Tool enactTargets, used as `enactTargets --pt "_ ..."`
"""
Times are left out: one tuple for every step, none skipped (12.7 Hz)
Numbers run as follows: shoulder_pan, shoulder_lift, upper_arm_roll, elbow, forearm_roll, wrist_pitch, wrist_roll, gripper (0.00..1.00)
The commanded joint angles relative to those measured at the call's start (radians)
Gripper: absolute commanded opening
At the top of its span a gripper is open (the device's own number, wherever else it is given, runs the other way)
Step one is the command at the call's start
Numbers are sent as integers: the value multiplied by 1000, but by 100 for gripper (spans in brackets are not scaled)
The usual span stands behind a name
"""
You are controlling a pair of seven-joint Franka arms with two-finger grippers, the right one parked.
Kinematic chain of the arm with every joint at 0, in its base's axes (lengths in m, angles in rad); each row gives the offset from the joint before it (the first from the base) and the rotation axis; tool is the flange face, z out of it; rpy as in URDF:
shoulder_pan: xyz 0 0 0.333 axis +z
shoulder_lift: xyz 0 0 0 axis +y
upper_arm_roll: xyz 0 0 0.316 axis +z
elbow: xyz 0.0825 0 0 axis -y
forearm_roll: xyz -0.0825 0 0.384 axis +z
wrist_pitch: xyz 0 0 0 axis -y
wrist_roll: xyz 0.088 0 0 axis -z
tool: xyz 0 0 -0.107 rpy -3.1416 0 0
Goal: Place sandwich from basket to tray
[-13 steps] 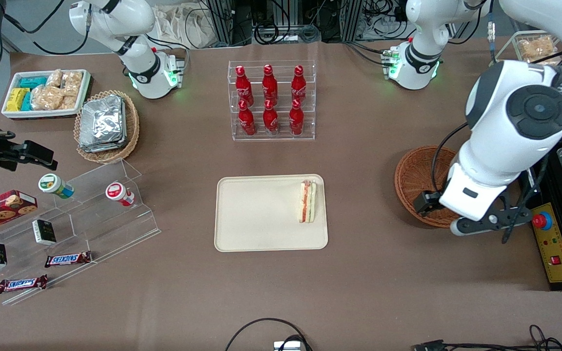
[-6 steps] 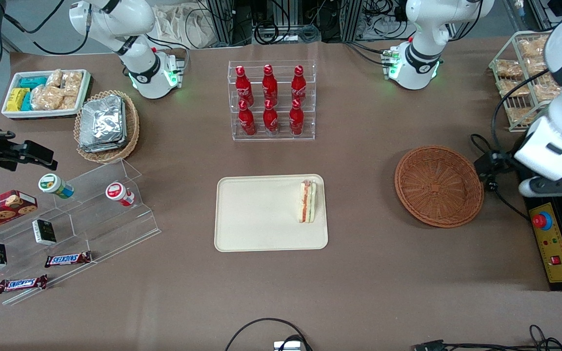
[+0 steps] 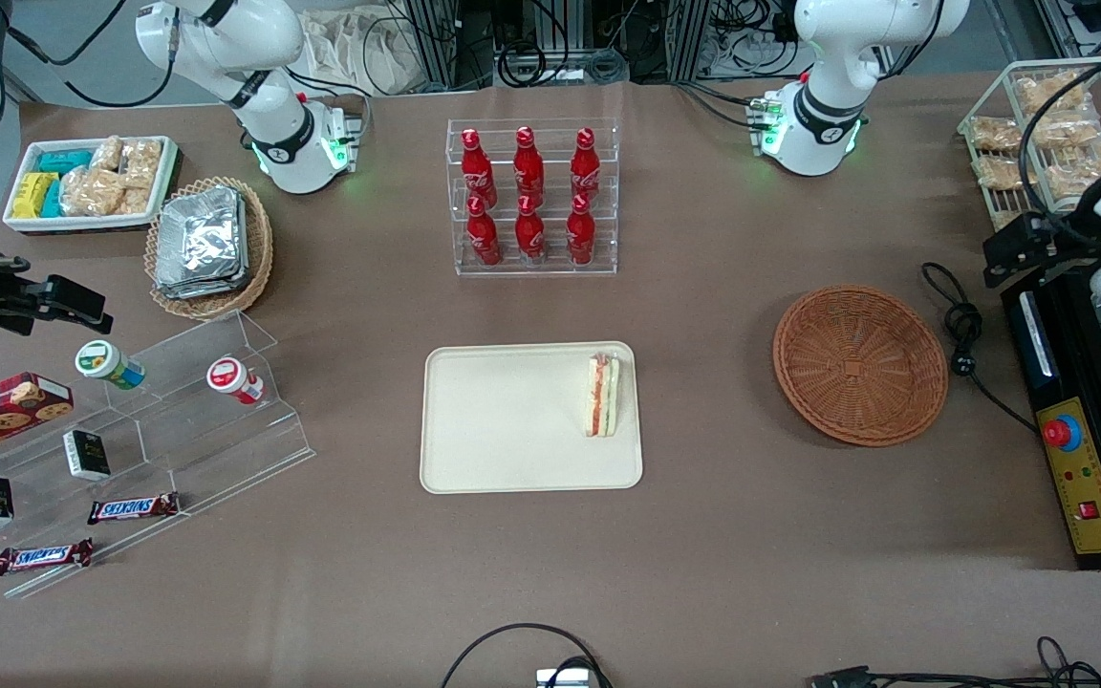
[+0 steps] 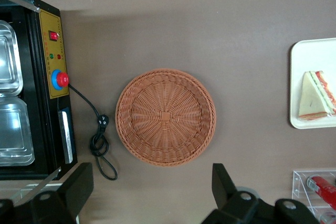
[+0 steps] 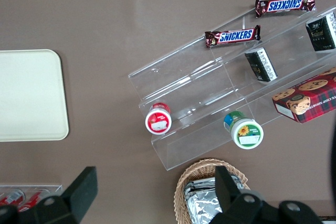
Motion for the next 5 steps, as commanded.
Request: enactTargets --pt "-30 -54 17 -54 -14 -16 1 100" --pt "-33 -52 18 -54 -14 -18 1 100" --pt "-31 -49 18 -51 -15 -24 3 100" --pt "-27 -43 18 -41 -17 -50 3 100" --pt "-25 -43 18 -35 -23 -59 4 100"
